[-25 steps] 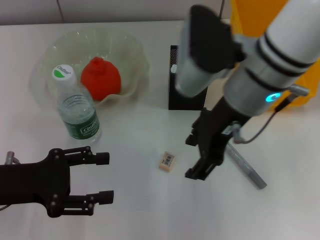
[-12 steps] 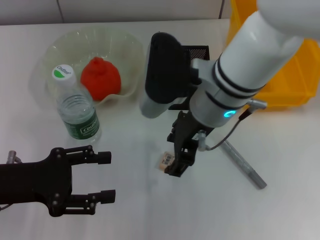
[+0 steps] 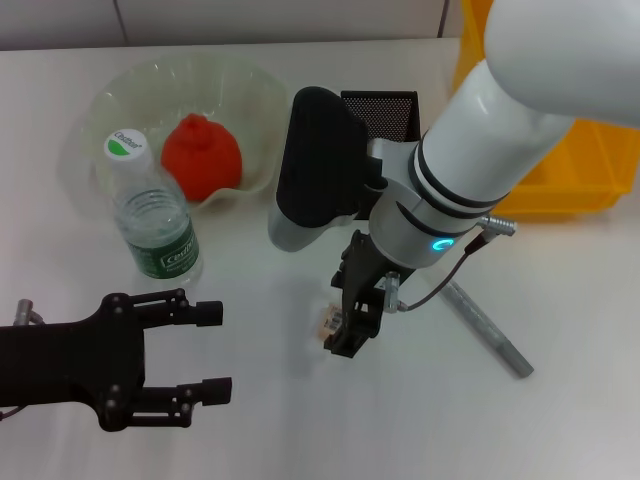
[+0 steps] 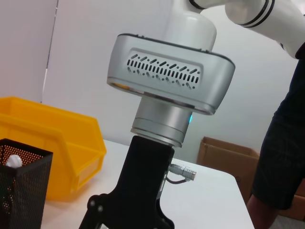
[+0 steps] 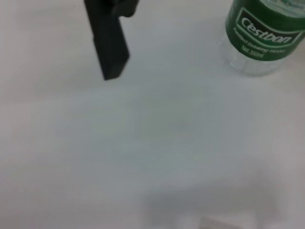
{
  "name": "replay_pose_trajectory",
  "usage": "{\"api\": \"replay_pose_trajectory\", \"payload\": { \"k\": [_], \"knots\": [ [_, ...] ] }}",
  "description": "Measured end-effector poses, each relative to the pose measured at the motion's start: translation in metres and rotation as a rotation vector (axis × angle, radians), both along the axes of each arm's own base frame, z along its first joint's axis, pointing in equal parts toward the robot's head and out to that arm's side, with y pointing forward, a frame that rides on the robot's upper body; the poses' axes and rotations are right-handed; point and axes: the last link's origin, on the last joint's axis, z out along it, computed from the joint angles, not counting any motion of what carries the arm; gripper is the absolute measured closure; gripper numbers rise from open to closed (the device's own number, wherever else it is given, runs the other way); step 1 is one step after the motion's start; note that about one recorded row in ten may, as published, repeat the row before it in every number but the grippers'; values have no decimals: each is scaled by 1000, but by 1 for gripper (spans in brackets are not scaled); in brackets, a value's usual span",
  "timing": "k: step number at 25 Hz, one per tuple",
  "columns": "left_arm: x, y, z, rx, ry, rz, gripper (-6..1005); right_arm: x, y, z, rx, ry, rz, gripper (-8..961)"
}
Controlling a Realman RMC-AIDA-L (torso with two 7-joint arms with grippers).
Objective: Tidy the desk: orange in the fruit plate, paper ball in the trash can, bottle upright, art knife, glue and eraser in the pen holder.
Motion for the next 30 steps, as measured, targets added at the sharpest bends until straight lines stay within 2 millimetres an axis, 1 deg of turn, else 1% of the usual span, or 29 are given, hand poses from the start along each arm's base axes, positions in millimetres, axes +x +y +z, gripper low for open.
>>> {"api": "replay_pose_trajectory", "payload": {
  "k": [10, 15, 21, 23, 30],
  "knots": [
    [0, 0, -1, 1, -2, 2, 213, 4, -1, -7, 18, 3, 5, 196],
    [0, 0, -1, 1, -2, 2, 213, 7, -3, -11, 17, -1, 1, 230],
    [0, -2, -1, -1, -6, 4, 213, 8, -5, -15, 10, 3, -3, 432],
    [0, -2, -1, -1, -6, 5, 213, 9, -5, -15, 11, 5, -4, 541],
    [-1, -3, -1, -1, -7, 9, 213, 6, -7, -13, 10, 23, -7, 541]
  ]
}}
